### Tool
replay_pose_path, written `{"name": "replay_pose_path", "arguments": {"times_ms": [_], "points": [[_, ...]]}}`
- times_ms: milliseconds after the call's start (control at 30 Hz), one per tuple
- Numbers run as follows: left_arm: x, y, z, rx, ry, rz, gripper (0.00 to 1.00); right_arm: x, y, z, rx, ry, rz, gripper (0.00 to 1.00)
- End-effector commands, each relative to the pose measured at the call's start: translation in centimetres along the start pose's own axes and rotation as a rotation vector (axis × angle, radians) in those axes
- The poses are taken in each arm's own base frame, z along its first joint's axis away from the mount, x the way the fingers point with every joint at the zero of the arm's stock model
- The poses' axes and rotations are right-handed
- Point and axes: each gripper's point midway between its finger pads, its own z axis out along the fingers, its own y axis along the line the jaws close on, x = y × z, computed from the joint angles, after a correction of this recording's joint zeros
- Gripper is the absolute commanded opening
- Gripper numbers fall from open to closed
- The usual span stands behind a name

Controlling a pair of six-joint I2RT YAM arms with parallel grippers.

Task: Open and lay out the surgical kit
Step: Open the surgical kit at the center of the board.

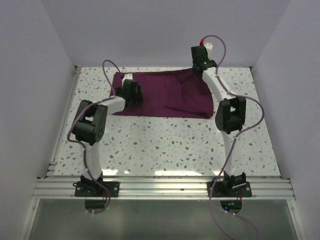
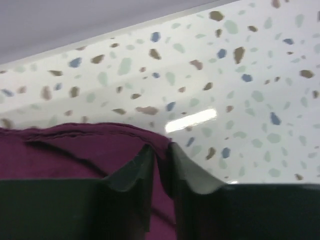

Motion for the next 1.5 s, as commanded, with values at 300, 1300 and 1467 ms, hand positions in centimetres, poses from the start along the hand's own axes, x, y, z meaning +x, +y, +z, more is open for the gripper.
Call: {"name": "replay_pose_path", "arguments": {"times_ms": [300, 1300, 1467], "points": [[-1.1, -1.1, 0.5, 0.012, -0.036, 0.006, 0.92, -0.7, -7.9, 3.3, 0.266, -0.029, 0.074, 0.99], [-6.2, 3.4, -12.3, -0.029, -0.299, -0.163, 0.94, 17.4, 12.4, -7.1, -0.254, 0.183, -0.404, 0.98], [-5.4, 3.2, -11.9, -0.018, -0.282, -0.163, 0.94, 19.4, 12.8, -7.8, -0.261, 0.198, -0.433, 0.98]]}}
